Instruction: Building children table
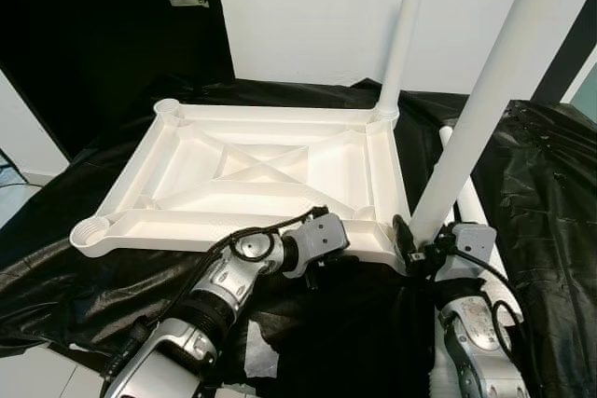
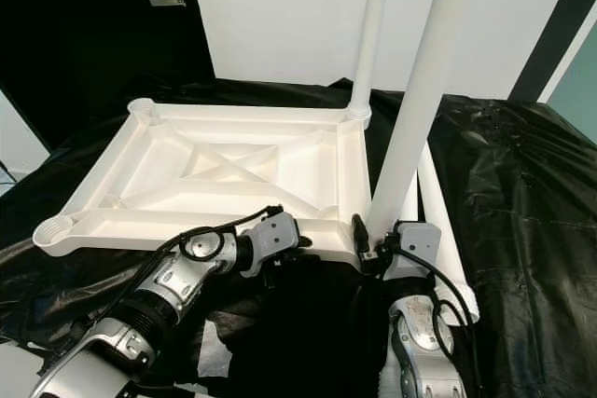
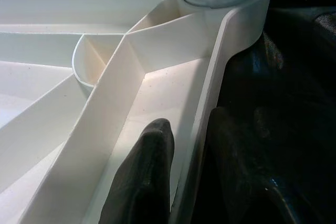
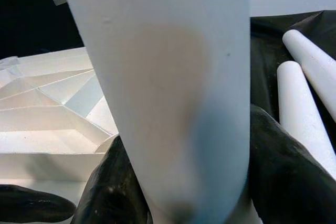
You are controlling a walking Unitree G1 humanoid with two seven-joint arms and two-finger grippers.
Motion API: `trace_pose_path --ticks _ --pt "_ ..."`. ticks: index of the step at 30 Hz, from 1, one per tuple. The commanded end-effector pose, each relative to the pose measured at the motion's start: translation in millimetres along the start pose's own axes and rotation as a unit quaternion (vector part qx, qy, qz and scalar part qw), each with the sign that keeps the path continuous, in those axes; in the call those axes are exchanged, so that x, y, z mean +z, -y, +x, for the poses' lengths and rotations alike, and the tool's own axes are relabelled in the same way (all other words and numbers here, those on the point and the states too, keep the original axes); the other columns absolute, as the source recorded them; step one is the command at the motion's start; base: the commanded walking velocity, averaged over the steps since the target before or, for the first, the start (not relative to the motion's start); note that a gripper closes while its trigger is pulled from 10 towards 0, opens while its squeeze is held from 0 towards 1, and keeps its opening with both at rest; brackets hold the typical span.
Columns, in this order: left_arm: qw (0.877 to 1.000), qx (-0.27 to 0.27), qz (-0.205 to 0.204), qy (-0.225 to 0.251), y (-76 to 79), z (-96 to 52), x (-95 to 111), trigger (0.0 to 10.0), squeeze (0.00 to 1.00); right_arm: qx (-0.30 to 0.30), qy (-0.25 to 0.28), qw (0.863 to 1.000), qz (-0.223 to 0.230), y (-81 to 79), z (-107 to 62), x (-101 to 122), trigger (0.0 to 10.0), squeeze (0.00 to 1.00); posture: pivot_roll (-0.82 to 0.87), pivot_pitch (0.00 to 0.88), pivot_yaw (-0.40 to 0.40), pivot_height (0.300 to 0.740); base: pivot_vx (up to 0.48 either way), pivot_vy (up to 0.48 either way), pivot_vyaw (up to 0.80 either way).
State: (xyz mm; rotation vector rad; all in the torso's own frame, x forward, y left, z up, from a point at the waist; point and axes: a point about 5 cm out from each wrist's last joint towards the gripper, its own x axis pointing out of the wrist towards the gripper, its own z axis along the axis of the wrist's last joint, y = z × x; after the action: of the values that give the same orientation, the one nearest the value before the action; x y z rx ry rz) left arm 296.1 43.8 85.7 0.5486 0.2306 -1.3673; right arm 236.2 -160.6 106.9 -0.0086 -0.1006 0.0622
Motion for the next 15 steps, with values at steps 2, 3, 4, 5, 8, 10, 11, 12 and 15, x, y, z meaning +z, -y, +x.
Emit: trace_pose_path --ticks 2,3,4,5,8,10,11,12,15 --pt "0.995 -0.049 -0.056 -0.072 23.4 -1.0 -38.8 10.0 0.0 0.008 -0.019 1.0 -0.013 4.4 0.3 -6.5 10.0 1.0 0.02 0.0 0.009 0.74 0.0 0.0 0.0" --pt "0.995 -0.049 -0.056 -0.072 23.4 -1.0 -38.8 10.0 0.0 0.008 -0.019 1.0 -0.013 4.4 0.3 -6.5 10.0 1.0 0.02 0.0 0.009 0.74 0.0 0.0 0.0" --pt "0.995 -0.049 -0.056 -0.072 23.6 -0.8 -38.8 10.0 0.0 0.025 -0.017 0.999 -0.016 5.1 2.6 -4.7 10.0 1.0 0.01 0.0 0.007 0.74 0.0 0.0 0.0" --pt "0.995 -0.049 -0.056 -0.072 23.6 -0.8 -38.8 10.0 0.0 0.025 -0.017 0.999 -0.016 5.1 2.6 -4.7 10.0 1.0 0.01 0.0 0.007 0.74 0.0 0.0 0.0" --pt "0.995 -0.049 -0.057 -0.072 24.1 -0.3 -38.8 10.0 0.0 0.058 -0.013 0.998 -0.032 8.4 7.3 -0.8 10.0 0.87 0.01 0.0 0.006 0.74 0.0 0.0 0.0" --pt "0.995 -0.05 -0.058 -0.071 24.6 0.6 -38.5 10.0 0.0 0.113 -0.013 0.992 -0.05 10.6 9.8 2.6 10.0 0.0 0.01 0.0 0.004 0.74 0.0 0.0 0.0" --pt "0.995 -0.05 -0.058 -0.071 24.6 0.6 -38.5 10.0 0.0 0.113 -0.013 0.992 -0.05 10.6 9.8 2.6 10.0 0.0 0.01 0.0 0.004 0.74 0.0 0.0 0.0" --pt "0.995 -0.05 -0.058 -0.07 24.7 1.2 -38.0 10.0 0.0 0.147 -0.013 0.988 -0.053 11.8 10.0 4.6 10.0 0.0 0.01 0.0 0.002 0.74 0.0 0.0 0.0" --pt "0.995 -0.05 -0.058 -0.068 24.6 2.1 -37.2 10.0 0.0 0.216 -0.02 0.974 -0.06 15.3 10.0 9.1 10.0 0.0 0.0 0.0 0.002 0.74 0.0 0.0 0.0"
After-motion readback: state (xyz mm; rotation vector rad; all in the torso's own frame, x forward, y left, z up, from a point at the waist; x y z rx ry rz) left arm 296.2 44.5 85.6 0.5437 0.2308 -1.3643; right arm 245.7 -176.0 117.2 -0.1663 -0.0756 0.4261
